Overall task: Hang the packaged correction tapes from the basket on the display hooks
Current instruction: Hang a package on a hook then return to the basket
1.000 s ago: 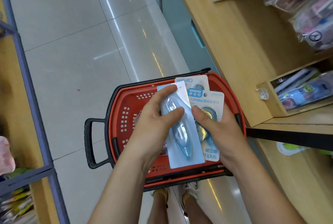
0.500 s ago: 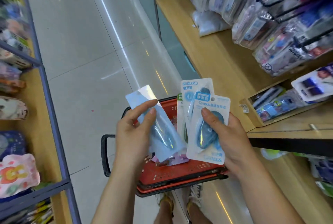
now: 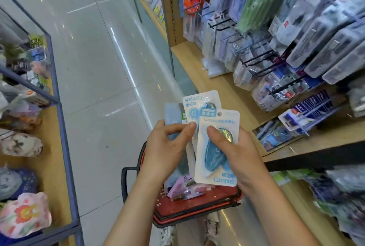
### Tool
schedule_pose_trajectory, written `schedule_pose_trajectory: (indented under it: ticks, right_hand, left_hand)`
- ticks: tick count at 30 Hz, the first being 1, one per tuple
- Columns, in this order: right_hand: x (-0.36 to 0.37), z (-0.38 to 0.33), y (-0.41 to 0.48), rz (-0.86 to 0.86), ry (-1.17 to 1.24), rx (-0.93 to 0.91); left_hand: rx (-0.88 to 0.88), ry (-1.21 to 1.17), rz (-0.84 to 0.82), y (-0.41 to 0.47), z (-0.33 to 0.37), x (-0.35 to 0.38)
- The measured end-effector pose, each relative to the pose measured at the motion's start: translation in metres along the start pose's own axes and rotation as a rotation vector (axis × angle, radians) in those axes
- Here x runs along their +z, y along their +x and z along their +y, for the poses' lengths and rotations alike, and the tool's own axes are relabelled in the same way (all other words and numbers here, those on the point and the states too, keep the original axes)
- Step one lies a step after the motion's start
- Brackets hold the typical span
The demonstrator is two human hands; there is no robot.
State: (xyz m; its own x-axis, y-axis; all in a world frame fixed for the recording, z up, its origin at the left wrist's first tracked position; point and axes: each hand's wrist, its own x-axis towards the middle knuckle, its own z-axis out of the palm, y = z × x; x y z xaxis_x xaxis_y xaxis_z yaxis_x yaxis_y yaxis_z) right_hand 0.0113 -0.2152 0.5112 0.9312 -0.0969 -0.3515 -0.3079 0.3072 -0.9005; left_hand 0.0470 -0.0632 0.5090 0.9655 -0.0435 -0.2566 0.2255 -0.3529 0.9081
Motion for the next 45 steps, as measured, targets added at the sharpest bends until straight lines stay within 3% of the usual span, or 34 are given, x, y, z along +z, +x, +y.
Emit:
schedule_pose_trajectory:
  ticks: [3,6,12,18,21,25,30,35,41,45]
  right_hand:
    - [0.016,-0.018,-0.015,0.028,-0.03,-0.041]
    - [0.039,-0.029,-0.031,0.049,0.019,-0.034]
    - [0.065,-0.047,-0.063,0.068,0.134,-0.04]
    - [0.081,-0.062,-0.094,0.343,0.102,-0.234]
    - [0.078,-0.07,-0.114,0.448,0.082,-0.281]
    - [0.06,-0.079,-0.141,0.599,0.17,-0.307]
    - [0.011,-0.085,-0.178,0.925,-0.032,-0.416]
    - [-0.024,-0.095,-0.225,0.973,-0.156,-0.543]
    - [-0.067,-0.111,-0.307,1.129,-0.395,-0.598]
    - [-0.095,-0.125,-0.36,1.117,-0.342,-0.615]
  left_hand:
    - [-0.057,-0.177,-0.093,-0.007,0.016,-0.013]
    - [-0.102,-0.275,-0.08,-0.02,0.035,-0.02]
    - [-0.058,-0.278,-0.036,-0.035,0.063,-0.037]
    - [0.018,-0.33,-0.345,-0.058,0.098,-0.044]
    - [-0.003,-0.348,-0.392,-0.071,0.108,-0.034]
    - [-0.106,-0.492,-0.45,-0.086,0.124,-0.019]
    - [-0.032,-0.534,-0.537,-0.101,0.146,-0.009]
    - [0.111,-0.455,-0.723,-0.141,0.166,0.009]
    - [0.037,-0.548,-0.813,-0.211,0.186,0.053]
    - [0.072,-0.557,-0.85,-0.255,0.204,0.086]
